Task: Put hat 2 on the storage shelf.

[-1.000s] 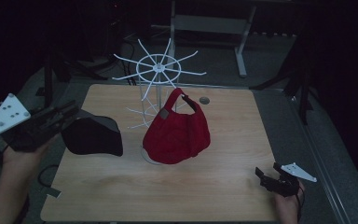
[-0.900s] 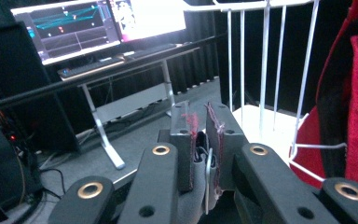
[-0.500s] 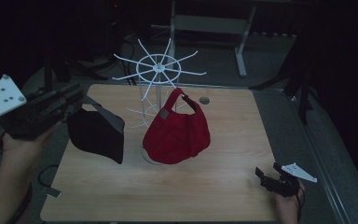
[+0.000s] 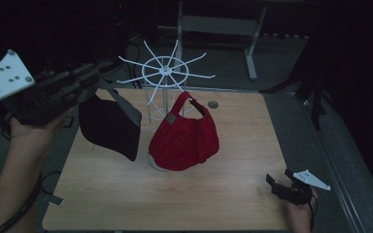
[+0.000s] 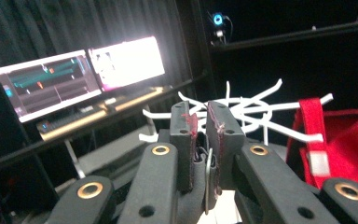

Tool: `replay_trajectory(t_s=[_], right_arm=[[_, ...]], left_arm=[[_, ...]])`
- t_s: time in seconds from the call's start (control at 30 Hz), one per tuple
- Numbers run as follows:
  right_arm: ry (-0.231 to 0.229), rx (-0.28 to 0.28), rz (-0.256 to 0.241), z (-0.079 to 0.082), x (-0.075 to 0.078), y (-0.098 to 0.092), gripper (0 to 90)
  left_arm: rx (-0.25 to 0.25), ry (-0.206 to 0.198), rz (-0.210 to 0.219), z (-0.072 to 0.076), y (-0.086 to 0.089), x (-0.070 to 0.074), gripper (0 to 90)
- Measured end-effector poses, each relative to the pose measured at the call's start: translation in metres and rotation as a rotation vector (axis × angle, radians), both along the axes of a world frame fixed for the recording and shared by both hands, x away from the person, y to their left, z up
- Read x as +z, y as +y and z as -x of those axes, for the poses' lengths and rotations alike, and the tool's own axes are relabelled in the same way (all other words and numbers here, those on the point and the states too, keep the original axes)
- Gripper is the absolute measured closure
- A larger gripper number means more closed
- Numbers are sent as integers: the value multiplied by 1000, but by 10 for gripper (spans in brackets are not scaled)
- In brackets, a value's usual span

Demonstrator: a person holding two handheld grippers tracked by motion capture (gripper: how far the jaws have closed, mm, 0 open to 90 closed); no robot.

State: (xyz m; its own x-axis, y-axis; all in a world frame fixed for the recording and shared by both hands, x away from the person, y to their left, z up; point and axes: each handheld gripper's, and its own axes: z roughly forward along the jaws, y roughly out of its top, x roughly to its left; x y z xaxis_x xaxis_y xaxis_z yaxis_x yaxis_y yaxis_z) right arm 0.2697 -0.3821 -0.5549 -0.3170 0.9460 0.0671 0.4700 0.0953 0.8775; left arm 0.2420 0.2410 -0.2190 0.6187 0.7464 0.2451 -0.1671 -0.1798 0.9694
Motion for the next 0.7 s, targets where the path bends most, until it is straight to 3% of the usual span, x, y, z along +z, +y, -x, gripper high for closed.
replay_trajectory(t_s=[0.1,0.33,0.7], right_arm=[[1,0,0,0,0,0,144],[1,1,-3,0,0,0,144],[0,6,-6,0,0,-1,144]], left_arm=[[-2,-17,-4,-3,-6,6,825],[12,-2,-11,-18,-17,10,825],[24,88,-12,-44,-23,-4,823]])
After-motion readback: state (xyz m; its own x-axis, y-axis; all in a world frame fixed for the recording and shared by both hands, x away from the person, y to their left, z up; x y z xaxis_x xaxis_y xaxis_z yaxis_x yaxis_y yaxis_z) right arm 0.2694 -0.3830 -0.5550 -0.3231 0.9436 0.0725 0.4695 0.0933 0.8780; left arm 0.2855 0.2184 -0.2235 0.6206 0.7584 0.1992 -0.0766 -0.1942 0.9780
